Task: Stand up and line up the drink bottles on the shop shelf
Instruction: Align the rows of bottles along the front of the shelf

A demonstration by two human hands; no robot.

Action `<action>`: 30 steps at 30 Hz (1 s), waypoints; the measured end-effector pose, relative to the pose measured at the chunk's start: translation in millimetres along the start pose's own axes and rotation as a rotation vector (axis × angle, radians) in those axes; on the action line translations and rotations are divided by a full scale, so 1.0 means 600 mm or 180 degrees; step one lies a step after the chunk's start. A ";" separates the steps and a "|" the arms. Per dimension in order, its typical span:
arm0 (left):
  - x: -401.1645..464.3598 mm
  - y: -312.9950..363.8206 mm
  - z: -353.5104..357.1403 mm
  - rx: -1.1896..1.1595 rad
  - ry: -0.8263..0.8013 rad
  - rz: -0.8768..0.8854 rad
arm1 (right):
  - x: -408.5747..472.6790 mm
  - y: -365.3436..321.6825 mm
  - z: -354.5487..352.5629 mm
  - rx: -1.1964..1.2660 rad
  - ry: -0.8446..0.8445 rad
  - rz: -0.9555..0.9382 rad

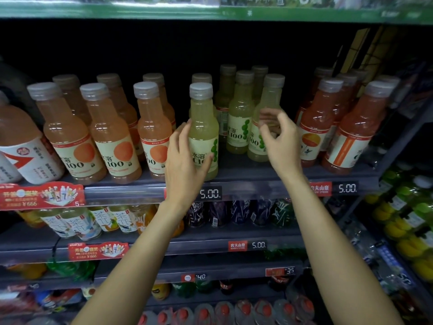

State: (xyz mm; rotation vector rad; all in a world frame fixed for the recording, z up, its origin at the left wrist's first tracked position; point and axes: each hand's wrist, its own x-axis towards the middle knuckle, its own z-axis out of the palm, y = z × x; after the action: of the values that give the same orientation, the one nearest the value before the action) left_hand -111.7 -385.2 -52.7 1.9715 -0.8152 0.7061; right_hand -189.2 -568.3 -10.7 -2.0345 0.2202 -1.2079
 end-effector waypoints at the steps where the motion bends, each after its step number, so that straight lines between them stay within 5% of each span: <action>1: 0.000 0.001 0.001 0.0048 0.0017 -0.0019 | -0.002 0.010 -0.004 -0.0200 0.0130 -0.0043; 7: -0.001 0.007 0.006 0.0155 0.0121 -0.0100 | 0.021 0.040 0.019 -0.1132 0.0169 0.0033; 20: 0.001 0.002 0.010 -0.0029 0.0129 -0.0144 | -0.004 0.045 0.021 -0.0432 0.0008 0.0182; 26: 0.001 -0.003 0.012 -0.0093 0.0133 -0.0119 | 0.023 0.055 -0.001 -0.0800 0.0006 0.0160; 30: 0.000 -0.002 0.012 -0.0079 0.0135 -0.0126 | 0.017 0.037 -0.012 -0.1754 0.0491 -0.0125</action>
State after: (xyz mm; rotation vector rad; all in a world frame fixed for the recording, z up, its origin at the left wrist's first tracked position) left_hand -109.5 -390.9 -56.5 1.9388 -0.7543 0.7091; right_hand -185.2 -592.5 -16.7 -2.4136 0.6509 -1.4454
